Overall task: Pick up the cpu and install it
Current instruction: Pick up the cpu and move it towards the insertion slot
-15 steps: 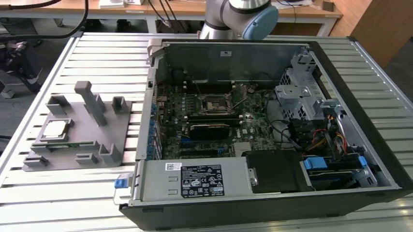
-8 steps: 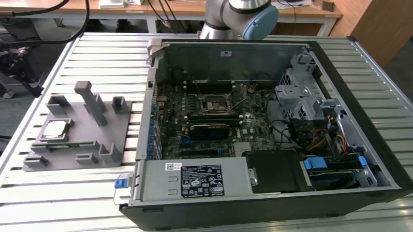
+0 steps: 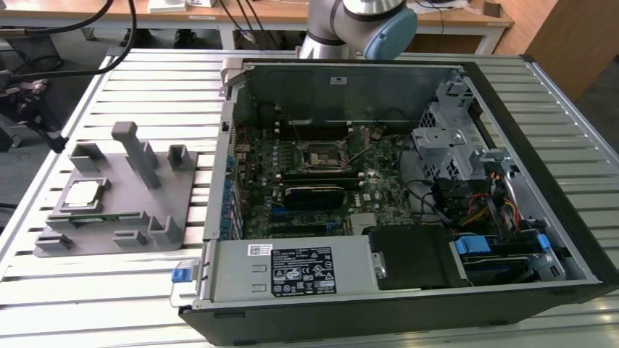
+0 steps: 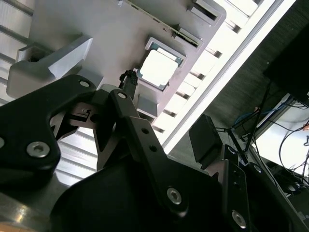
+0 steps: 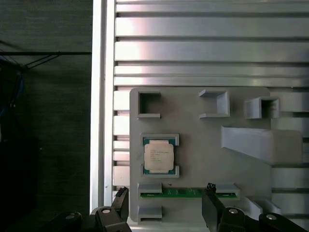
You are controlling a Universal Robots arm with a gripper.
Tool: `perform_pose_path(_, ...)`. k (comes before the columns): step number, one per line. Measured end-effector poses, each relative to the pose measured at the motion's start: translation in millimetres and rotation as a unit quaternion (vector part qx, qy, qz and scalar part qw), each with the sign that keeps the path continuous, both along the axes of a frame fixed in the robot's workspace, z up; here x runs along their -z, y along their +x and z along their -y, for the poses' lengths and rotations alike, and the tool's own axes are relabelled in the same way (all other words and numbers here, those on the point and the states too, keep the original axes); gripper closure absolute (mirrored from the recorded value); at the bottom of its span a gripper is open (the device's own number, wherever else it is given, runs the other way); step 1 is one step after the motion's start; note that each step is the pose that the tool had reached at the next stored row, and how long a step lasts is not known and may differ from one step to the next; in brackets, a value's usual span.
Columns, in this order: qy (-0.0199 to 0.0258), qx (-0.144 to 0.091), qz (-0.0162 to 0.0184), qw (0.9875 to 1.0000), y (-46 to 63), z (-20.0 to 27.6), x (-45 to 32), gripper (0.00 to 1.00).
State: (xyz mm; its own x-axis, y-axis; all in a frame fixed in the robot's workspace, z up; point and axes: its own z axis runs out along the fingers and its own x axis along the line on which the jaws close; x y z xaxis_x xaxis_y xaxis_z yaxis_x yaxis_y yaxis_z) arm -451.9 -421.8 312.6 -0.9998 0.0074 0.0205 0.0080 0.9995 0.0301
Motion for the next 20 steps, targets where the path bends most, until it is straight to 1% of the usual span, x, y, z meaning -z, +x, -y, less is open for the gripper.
perform_pose_path(20,0.0000,0.000,0.0000,1.0000,0.0,2.4,17.8,0.30)
